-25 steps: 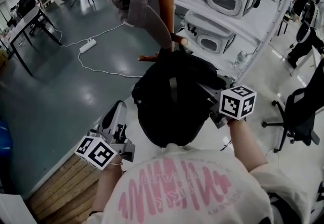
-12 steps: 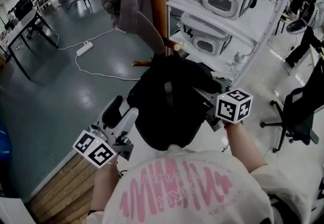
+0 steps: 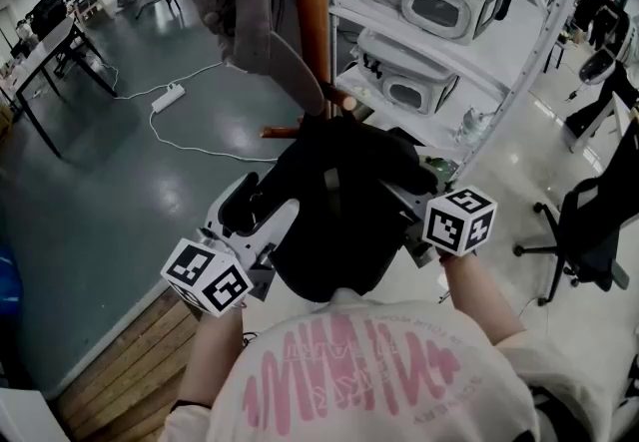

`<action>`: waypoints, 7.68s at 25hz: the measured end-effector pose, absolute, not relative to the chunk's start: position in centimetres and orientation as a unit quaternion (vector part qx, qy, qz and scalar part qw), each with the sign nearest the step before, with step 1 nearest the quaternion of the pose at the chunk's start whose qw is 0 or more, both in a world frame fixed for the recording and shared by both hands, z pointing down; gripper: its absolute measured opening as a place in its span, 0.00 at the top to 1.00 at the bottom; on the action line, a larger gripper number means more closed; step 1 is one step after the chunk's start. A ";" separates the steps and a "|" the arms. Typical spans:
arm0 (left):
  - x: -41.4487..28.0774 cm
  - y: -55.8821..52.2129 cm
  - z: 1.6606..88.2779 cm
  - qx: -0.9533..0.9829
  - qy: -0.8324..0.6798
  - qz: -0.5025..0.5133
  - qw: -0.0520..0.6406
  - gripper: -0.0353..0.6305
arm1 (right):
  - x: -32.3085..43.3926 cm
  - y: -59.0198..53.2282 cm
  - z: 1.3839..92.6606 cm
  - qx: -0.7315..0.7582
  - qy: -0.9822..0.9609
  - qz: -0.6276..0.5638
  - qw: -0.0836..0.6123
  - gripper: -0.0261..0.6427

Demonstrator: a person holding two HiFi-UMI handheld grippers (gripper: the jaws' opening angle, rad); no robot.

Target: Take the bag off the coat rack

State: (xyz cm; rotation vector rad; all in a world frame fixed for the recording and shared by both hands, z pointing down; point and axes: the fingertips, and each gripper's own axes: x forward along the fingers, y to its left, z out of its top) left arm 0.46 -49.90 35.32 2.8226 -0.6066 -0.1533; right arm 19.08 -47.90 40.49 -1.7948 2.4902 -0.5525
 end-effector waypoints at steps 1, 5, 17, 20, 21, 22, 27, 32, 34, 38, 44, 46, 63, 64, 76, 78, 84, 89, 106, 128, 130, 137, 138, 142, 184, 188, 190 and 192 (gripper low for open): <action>0.9 -50.0 35.4 0.970 -0.207 -0.043 0.117 0.44 | 19.1 -47.9 40.5 -0.576 0.798 -0.176 0.013 0.54; 1.6 -50.4 35.7 0.970 -0.211 -0.041 0.111 0.45 | 19.1 -48.0 40.6 -0.577 0.798 -0.175 0.016 0.54; 1.7 -51.5 37.4 0.965 -0.246 -0.019 0.083 0.67 | 19.2 -48.0 40.6 -0.571 0.804 -0.164 0.033 0.54; 1.8 -51.5 37.5 0.966 -0.245 -0.016 0.074 0.71 | 19.2 -48.1 40.6 -0.570 0.805 -0.157 0.037 0.54; 1.9 -51.4 37.6 0.967 -0.242 -0.015 0.075 0.72 | 19.3 -48.2 40.6 -0.570 0.806 -0.156 0.038 0.55; 1.9 -51.3 37.6 0.968 -0.238 -0.014 0.076 0.72 | 19.4 -48.2 40.6 -0.570 0.806 -0.155 0.037 0.55; 2.1 -51.1 37.7 0.969 -0.235 -0.013 0.080 0.74 | 19.5 -48.4 40.6 -0.578 0.801 -0.151 0.032 0.57; 2.1 -51.0 37.8 0.968 -0.236 -0.018 0.083 0.75 | 19.6 -48.3 40.8 -0.583 0.799 -0.147 0.026 0.59; 2.1 -51.0 37.8 0.967 -0.240 -0.022 0.083 0.75 | 19.6 -48.4 40.8 -0.584 0.798 -0.146 0.024 0.59; 2.1 -50.7 37.8 0.966 -0.246 -0.029 0.078 0.75 | 19.6 -48.2 40.8 -0.588 0.796 -0.141 0.025 0.59; 2.1 -50.5 37.8 0.966 -0.241 -0.038 0.088 0.75 | 19.5 -48.1 40.7 -0.590 0.795 -0.138 0.021 0.60; 2.1 -50.5 37.8 0.966 -0.237 -0.036 0.093 0.75 | 19.5 -48.0 40.7 -0.590 0.795 -0.140 0.020 0.60; 2.1 -50.2 37.9 0.965 -0.231 -0.025 0.119 0.76 | 18.5 -46.9 41.0 -0.592 0.788 -0.168 -0.039 0.68; 2.1 -50.2 37.9 0.966 -0.228 -0.025 0.120 0.76 | 18.5 -46.9 41.0 -0.592 0.787 -0.168 -0.040 0.68; 2.1 -51.0 37.4 0.964 -0.244 -0.028 0.105 0.78 | 18.3 -46.8 40.8 -0.604 0.774 -0.183 -0.050 0.70; 2.1 -51.0 37.4 0.963 -0.246 -0.029 0.108 0.78 | 18.3 -46.7 40.7 -0.607 0.772 -0.183 -0.050 0.70; 2.1 -50.9 37.3 0.963 -0.246 -0.029 0.110 0.78 | 18.2 -46.5 40.6 -0.611 0.769 -0.184 -0.048 0.70; 2.0 -50.8 37.0 0.962 -0.252 -0.028 0.100 0.78 | 17.9 -46.4 40.5 -0.611 0.768 -0.187 -0.044 0.70; 1.4 -50.0 35.8 0.962 -0.254 -0.036 0.091 0.79 | 17.3 -45.9 39.6 -0.610 0.770 -0.182 -0.046 0.71; 0.3 -45.8 33.9 0.967 -0.238 -0.059 0.072 0.79 | 16.2 -41.6 37.6 -0.605 0.778 -0.161 -0.042 0.71; 0.3 -45.5 33.4 0.967 -0.240 -0.061 0.066 0.79 | 16.3 -41.4 37.3 -0.604 0.781 -0.157 -0.039 0.71; 0.3 -43.8 32.0 0.963 -0.255 -0.069 0.051 0.79 | 16.3 -40.3 36.0 -0.591 0.792 -0.150 -0.033 0.71; 0.3 -43.6 31.8 0.962 -0.258 -0.070 0.049 0.79 | 16.3 -40.1 35.9 -0.589 0.794 -0.149 -0.033 0.71; 0.7 -42.5 31.2 0.958 -0.272 -0.074 0.045 0.79 | 16.8 -39.4 35.3 -0.576 0.803 -0.146 -0.035 0.71; 7.1 -22.3 37.5 0.922 -0.373 -0.031 0.101 0.79 | 22.6 -22.2 42.6 -0.473 0.855 -0.198 -0.072 0.72; 7.1 -20.9 38.1 0.921 -0.375 -0.027 0.104 0.79 | 22.5 -21.0 43.4 -0.467 0.857 -0.203 -0.079 0.72; 7.2 -20.4 38.4 0.921 -0.374 -0.024 0.107 0.79 | 22.6 -20.4 43.8 -0.467 0.856 -0.207 -0.081 0.72; 7.3 -20.0 38.8 0.921 -0.373 -0.022 0.110 0.79 | 22.7 -20.0 44.1 -0.467 0.855 -0.210 -0.084 0.72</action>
